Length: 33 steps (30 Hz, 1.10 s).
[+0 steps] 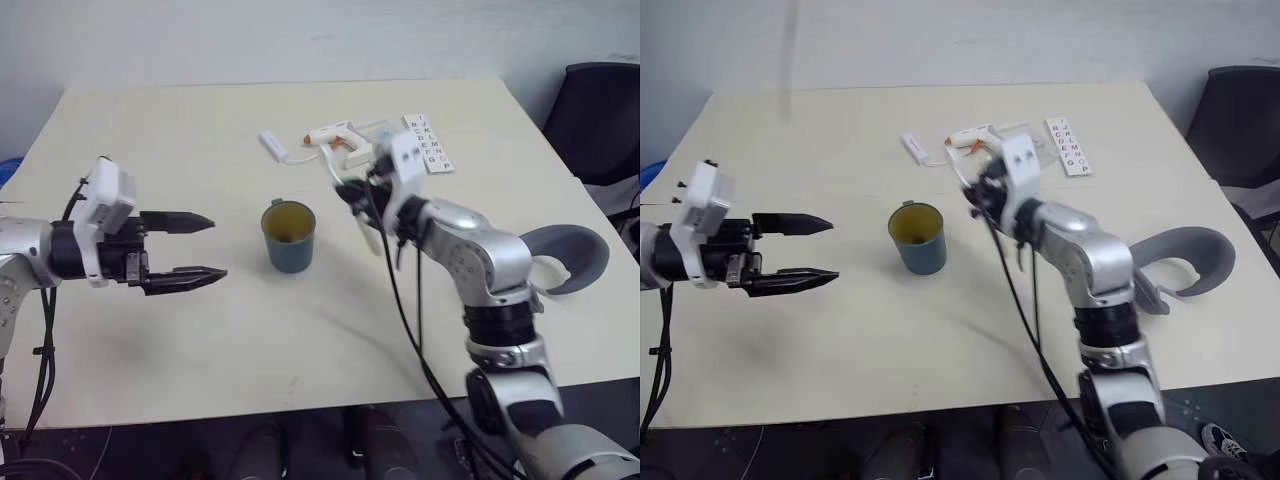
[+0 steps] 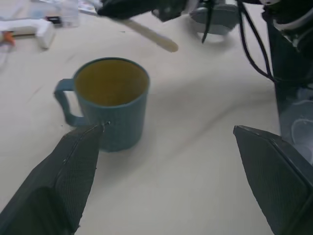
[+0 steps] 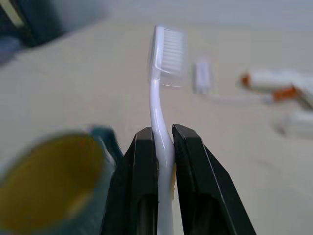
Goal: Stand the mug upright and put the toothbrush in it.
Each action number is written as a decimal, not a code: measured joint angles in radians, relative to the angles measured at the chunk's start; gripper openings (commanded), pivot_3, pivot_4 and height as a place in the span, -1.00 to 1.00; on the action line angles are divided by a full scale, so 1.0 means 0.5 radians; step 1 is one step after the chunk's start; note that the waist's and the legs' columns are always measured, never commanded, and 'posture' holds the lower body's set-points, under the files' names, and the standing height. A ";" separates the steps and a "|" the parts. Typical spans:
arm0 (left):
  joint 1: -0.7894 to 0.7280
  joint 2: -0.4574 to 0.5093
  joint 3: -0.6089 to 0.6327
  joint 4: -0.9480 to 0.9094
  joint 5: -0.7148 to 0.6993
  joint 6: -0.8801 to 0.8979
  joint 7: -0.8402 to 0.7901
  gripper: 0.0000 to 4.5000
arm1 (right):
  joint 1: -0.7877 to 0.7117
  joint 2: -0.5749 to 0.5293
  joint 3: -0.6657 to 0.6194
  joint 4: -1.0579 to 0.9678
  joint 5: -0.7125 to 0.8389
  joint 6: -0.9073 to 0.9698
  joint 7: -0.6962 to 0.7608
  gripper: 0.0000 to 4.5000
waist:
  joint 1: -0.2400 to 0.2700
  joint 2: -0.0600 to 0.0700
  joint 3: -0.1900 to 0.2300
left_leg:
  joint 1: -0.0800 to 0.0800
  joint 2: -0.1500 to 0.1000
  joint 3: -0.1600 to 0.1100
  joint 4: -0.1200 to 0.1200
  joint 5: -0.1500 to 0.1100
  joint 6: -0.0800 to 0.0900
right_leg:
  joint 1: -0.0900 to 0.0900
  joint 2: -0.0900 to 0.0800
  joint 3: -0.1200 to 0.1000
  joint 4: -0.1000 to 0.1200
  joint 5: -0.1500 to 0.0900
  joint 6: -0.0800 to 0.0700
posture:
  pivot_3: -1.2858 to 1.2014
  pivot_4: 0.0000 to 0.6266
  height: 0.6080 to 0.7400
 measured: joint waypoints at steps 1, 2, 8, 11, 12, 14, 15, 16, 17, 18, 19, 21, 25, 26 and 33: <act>0.020 -0.002 0.024 -0.002 -0.001 0.003 0.016 1.00 | -0.021 0.066 0.010 0.019 -0.003 -0.064 -0.012 -0.93 | 0.001 0.000 0.000 | 0.000 -0.001 0.000 0.000 0.000 0.000 | 0.000 -0.001 0.001 0.000 0.000 0.000 | 0.03 -0.52 1.00; 0.028 -0.008 0.038 -0.002 -0.001 0.005 0.027 1.00 | -0.035 0.113 0.010 0.042 -0.006 -0.106 -0.023 -0.93 | 0.005 0.000 0.000 | 0.000 -0.002 0.000 0.000 0.000 0.000 | 0.000 -0.002 0.001 0.000 0.000 0.000 | 0.03 -0.52 1.00; 0.081 -0.032 0.104 -0.022 -0.027 0.015 0.122 1.00 | -0.187 0.395 0.045 0.257 -0.028 -0.353 -0.055 -0.93 | 0.003 0.000 0.000 | 0.000 -0.002 -0.001 0.000 0.000 0.000 | 0.000 -0.007 0.006 0.000 0.000 0.000 | 0.03 -0.52 1.00; 0.093 -0.033 0.135 -0.038 -0.039 0.015 0.164 1.00 | -0.200 0.449 0.059 0.371 -0.053 -0.452 -0.052 -0.93 | -0.001 -0.001 0.000 | 0.000 -0.003 -0.001 -0.001 0.000 -0.001 | 0.000 -0.008 0.009 -0.001 0.000 0.000 | 0.03 -0.52 1.00; 0.100 -0.033 0.144 -0.048 -0.042 0.016 0.176 1.00 | -0.200 0.459 0.062 0.419 -0.063 -0.484 -0.050 -0.93 | -0.007 -0.001 0.000 | 0.000 -0.003 -0.001 -0.002 0.000 -0.001 | 0.000 -0.008 0.010 -0.001 0.000 0.000 | 0.03 -0.52 1.00; 0.106 -0.035 0.151 -0.077 -0.049 0.017 0.198 1.00 | -0.189 0.469 0.086 0.489 -0.094 -0.560 -0.032 -0.93 | -0.019 -0.001 0.000 | 0.000 -0.003 -0.001 -0.003 0.000 -0.002 | 0.000 -0.008 0.011 -0.001 0.000 0.000 | 0.03 -0.52 1.00; 0.106 -0.036 0.151 -0.092 -0.055 0.018 0.208 1.00 | -0.171 0.474 0.097 0.505 -0.109 -0.601 -0.019 -0.77 | -0.023 -0.001 -0.001 | 0.000 -0.002 -0.001 -0.004 0.000 -0.002 | 0.000 -0.008 0.012 -0.001 0.000 -0.001 | 0.03 -0.52 1.00; 0.106 -0.036 0.152 -0.099 -0.061 0.018 0.215 1.00 | -0.144 0.481 0.109 0.527 -0.114 -0.639 -0.003 -0.59 | -0.026 -0.001 -0.001 | 0.001 -0.002 -0.001 -0.006 0.001 -0.002 | 0.000 -0.008 0.012 -0.001 0.000 -0.001 | 0.03 -0.52 1.00; 0.106 -0.036 0.152 -0.099 -0.068 0.018 0.224 1.00 | -0.108 0.491 0.112 0.542 -0.113 -0.664 0.018 -0.50 | -0.027 -0.001 -0.001 | 0.001 -0.002 -0.001 -0.007 0.001 -0.003 | 0.000 -0.008 0.012 -0.001 0.000 -0.001 | 0.03 -0.52 1.00; 0.105 -0.036 0.153 -0.098 -0.073 0.018 0.227 1.00 | -0.074 0.497 0.113 0.544 -0.110 -0.673 0.040 -0.36 | -0.029 -0.001 -0.001 | 0.001 -0.002 -0.001 -0.008 0.001 -0.003 | -0.001 -0.007 0.012 -0.002 0.000 -0.001 | 0.03 -0.52 1.00; 0.104 -0.036 0.153 -0.097 -0.076 0.018 0.228 1.00 | -0.043 0.500 0.115 0.546 -0.109 -0.676 0.051 -0.21 | -0.032 -0.001 -0.001 | 0.001 -0.002 0.000 -0.009 0.002 -0.004 | -0.001 -0.007 0.013 -0.002 0.000 -0.001 | 0.03 -0.52 1.00; 0.100 -0.036 0.152 -0.094 -0.077 0.018 0.231 1.00 | -0.001 0.501 0.120 0.550 -0.110 -0.687 0.078 0.08 | -0.037 -0.001 -0.001 | 0.002 -0.002 0.001 -0.011 0.002 -0.005 | -0.002 -0.006 0.013 -0.001 -0.001 -0.001 | 0.03 -0.52 1.00; 0.068 -0.033 0.150 -0.074 -0.078 0.017 0.227 1.00 | 0.033 0.474 0.118 0.432 -0.085 -0.669 0.095 0.69 | -0.033 -0.001 -0.001 | 0.002 -0.001 0.001 -0.014 0.003 -0.006 | -0.003 -0.005 0.013 -0.002 -0.001 -0.002 | 0.03 -0.52 1.00; 0.052 -0.033 0.144 -0.063 -0.077 0.017 0.225 1.00 | 0.041 0.440 0.108 0.356 -0.051 -0.626 0.116 0.83 | -0.030 -0.001 -0.001 | 0.002 -0.001 0.001 -0.014 0.003 -0.006 | -0.003 -0.006 0.013 -0.002 -0.001 -0.002 | 0.03 -0.52 1.00; 0.015 -0.020 0.111 0.060 -0.077 0.017 0.155 1.00 | 0.169 -0.461 0.104 -0.325 0.266 -0.132 0.694 1.00 | 0.010 -0.002 -0.001 | 0.002 -0.004 0.001 -0.015 -0.006 0.009 | 0.000 -0.006 0.008 -0.010 -0.001 -0.002 | 0.03 -0.52 1.00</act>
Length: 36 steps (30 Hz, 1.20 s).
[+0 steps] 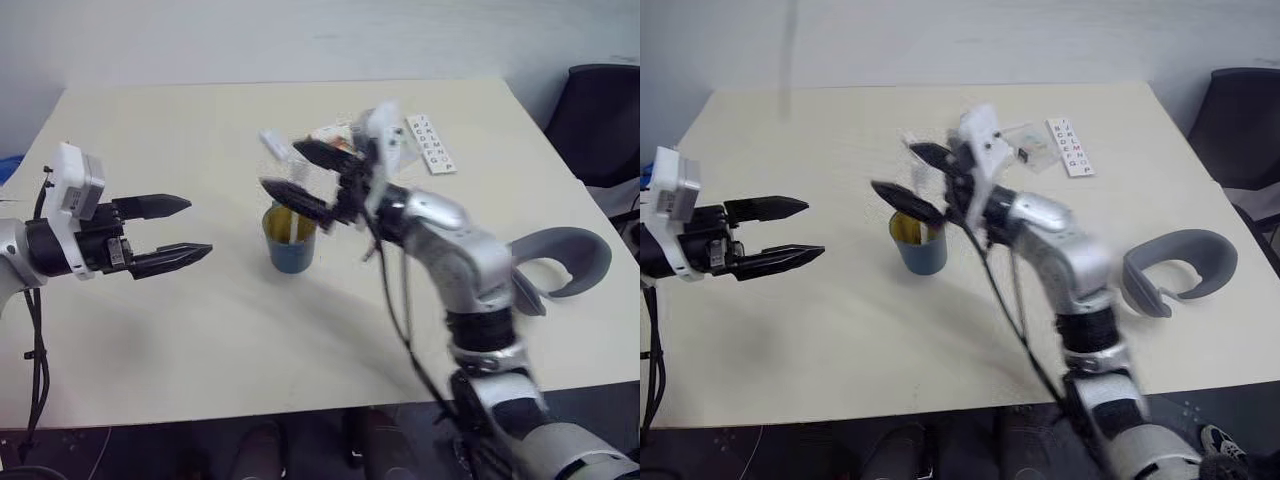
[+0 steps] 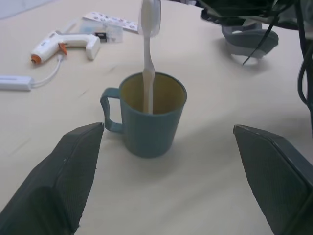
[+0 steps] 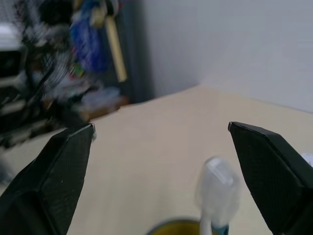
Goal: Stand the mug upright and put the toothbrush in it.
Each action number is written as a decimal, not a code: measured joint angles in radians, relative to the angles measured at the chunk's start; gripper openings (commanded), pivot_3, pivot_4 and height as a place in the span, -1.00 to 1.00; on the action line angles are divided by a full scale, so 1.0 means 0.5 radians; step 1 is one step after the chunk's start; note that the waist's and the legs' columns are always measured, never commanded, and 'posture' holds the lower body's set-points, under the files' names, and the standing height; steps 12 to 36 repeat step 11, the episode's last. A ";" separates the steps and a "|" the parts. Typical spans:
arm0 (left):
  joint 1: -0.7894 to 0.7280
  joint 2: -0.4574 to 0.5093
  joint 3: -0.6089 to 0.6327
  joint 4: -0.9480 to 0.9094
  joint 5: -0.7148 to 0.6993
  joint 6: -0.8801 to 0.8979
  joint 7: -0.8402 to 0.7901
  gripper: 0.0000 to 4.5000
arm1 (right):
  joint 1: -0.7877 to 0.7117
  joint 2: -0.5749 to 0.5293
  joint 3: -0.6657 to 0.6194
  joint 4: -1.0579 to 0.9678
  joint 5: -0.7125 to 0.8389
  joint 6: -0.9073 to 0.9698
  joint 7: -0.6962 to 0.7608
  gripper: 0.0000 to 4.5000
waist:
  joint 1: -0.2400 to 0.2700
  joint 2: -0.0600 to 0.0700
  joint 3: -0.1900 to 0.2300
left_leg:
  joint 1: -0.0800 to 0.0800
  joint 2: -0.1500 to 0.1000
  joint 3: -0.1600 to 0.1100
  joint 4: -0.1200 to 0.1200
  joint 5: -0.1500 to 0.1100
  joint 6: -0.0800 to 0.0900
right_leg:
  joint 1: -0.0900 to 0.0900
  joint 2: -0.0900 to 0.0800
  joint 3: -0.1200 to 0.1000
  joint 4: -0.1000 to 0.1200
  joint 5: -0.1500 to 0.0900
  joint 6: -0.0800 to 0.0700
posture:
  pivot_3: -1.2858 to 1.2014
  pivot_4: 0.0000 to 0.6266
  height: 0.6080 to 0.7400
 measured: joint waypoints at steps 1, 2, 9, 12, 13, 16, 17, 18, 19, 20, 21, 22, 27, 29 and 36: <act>-0.003 0.000 -0.003 0.013 0.000 0.000 -0.007 1.00 | 0.063 -0.232 -0.004 -0.048 0.014 0.044 0.144 1.00 | 0.012 0.000 0.000 | 0.000 0.000 0.001 0.000 -0.001 0.001 | 0.000 0.001 -0.002 -0.002 0.000 0.000 | 0.03 -0.52 1.00; 0.001 0.001 -0.002 0.013 0.001 -0.002 -0.017 1.00 | 0.131 -0.428 -0.012 -0.074 0.025 0.068 0.273 1.00 | 0.023 0.000 0.000 | 0.000 -0.001 0.001 -0.001 -0.001 0.002 | 0.001 0.002 -0.006 -0.005 0.000 0.001 | 0.03 -0.52 1.00; 0.133 0.018 -0.002 -0.003 0.038 -0.081 -0.120 1.00 | 0.400 -0.992 -0.194 -0.056 0.108 0.075 0.717 1.00 | -0.004 0.000 0.000 | 0.012 0.005 0.019 -0.005 0.000 0.002 | 0.001 0.006 0.002 -0.008 0.001 0.002 | 0.03 -0.52 1.00; 0.169 0.020 -0.002 0.011 0.071 -0.109 -0.138 1.00 | 0.434 -1.021 -0.245 -0.026 0.102 0.074 0.712 1.00 | 0.003 -0.001 0.000 | 0.012 0.006 0.019 -0.004 0.000 0.000 | 0.001 0.007 0.002 -0.007 0.002 -0.001 | 0.03 -0.52 1.00; 0.169 0.020 -0.002 0.011 0.071 -0.109 -0.138 1.00 | 0.434 -1.021 -0.245 -0.026 0.102 0.074 0.712 1.00 | 0.003 -0.001 0.000 | 0.012 0.006 0.019 -0.004 0.000 0.000 | 0.001 0.007 0.002 -0.007 0.002 -0.001 | 0.03 -0.52 1.00; 0.169 0.020 -0.002 0.011 0.071 -0.109 -0.138 1.00 | 0.434 -1.021 -0.245 -0.026 0.102 0.074 0.712 1.00 | 0.003 -0.001 0.000 | 0.012 0.006 0.019 -0.004 0.000 0.000 | 0.001 0.007 0.002 -0.007 0.002 -0.001 | 0.03 -0.52 1.00; 0.169 0.020 -0.002 0.011 0.071 -0.109 -0.138 1.00 | 0.434 -1.021 -0.245 -0.026 0.102 0.074 0.712 1.00 | 0.003 -0.001 0.000 | 0.012 0.006 0.019 -0.004 0.000 0.000 | 0.001 0.007 0.002 -0.007 0.002 -0.001 | 0.03 -0.52 1.00; 0.169 0.020 -0.002 0.011 0.071 -0.109 -0.138 1.00 | 0.434 -1.021 -0.245 -0.026 0.102 0.074 0.712 1.00 | 0.003 -0.001 0.000 | 0.012 0.006 0.019 -0.004 0.000 0.000 | 0.001 0.007 0.002 -0.007 0.002 -0.001 | 0.03 -0.52 1.00; 0.169 0.020 -0.002 0.011 0.071 -0.109 -0.138 1.00 | 0.434 -1.021 -0.245 -0.026 0.102 0.074 0.712 1.00 | 0.003 -0.001 0.000 | 0.012 0.006 0.019 -0.004 0.000 0.000 | 0.001 0.007 0.002 -0.007 0.002 -0.001 | 0.03 -0.52 1.00; 0.169 0.020 -0.002 0.011 0.071 -0.109 -0.138 1.00 | 0.434 -1.021 -0.245 -0.026 0.102 0.074 0.712 1.00 | 0.003 -0.001 0.000 | 0.012 0.006 0.019 -0.004 0.000 0.000 | 0.001 0.007 0.002 -0.007 0.002 -0.001 | 0.03 -0.52 1.00; 0.169 0.020 -0.002 0.011 0.071 -0.109 -0.138 1.00 | 0.434 -1.021 -0.245 -0.026 0.102 0.074 0.712 1.00 | 0.003 -0.001 0.000 | 0.012 0.006 0.019 -0.004 0.000 0.000 | 0.001 0.007 0.002 -0.007 0.002 -0.001 | 0.03 -0.52 1.00; 0.169 0.020 -0.002 0.011 0.071 -0.109 -0.138 1.00 | 0.434 -1.021 -0.245 -0.026 0.102 0.074 0.712 1.00 | 0.003 -0.001 0.000 | 0.012 0.006 0.019 -0.004 0.000 0.000 | 0.001 0.007 0.002 -0.007 0.002 -0.001 | 0.03 -0.52 1.00; 0.169 0.020 -0.002 0.011 0.071 -0.109 -0.138 1.00 | 0.434 -1.021 -0.245 -0.026 0.102 0.074 0.712 1.00 | 0.003 -0.001 0.000 | 0.012 0.006 0.019 -0.004 0.000 0.000 | 0.001 0.007 0.002 -0.007 0.002 -0.001 | 0.03 -0.52 1.00; 0.169 0.020 -0.002 0.011 0.071 -0.109 -0.138 1.00 | 0.434 -1.021 -0.245 -0.026 0.102 0.074 0.712 1.00 | 0.003 -0.001 0.000 | 0.012 0.006 0.019 -0.004 0.000 0.000 | 0.001 0.007 0.002 -0.007 0.002 -0.001 | 0.03 -0.52 1.00; 0.169 0.020 -0.002 0.011 0.071 -0.109 -0.138 1.00 | 0.434 -1.021 -0.245 -0.026 0.102 0.074 0.712 1.00 | 0.003 -0.001 0.000 | 0.012 0.006 0.019 -0.004 0.000 0.000 | 0.001 0.007 0.002 -0.007 0.002 -0.001 | 0.03 -0.52 1.00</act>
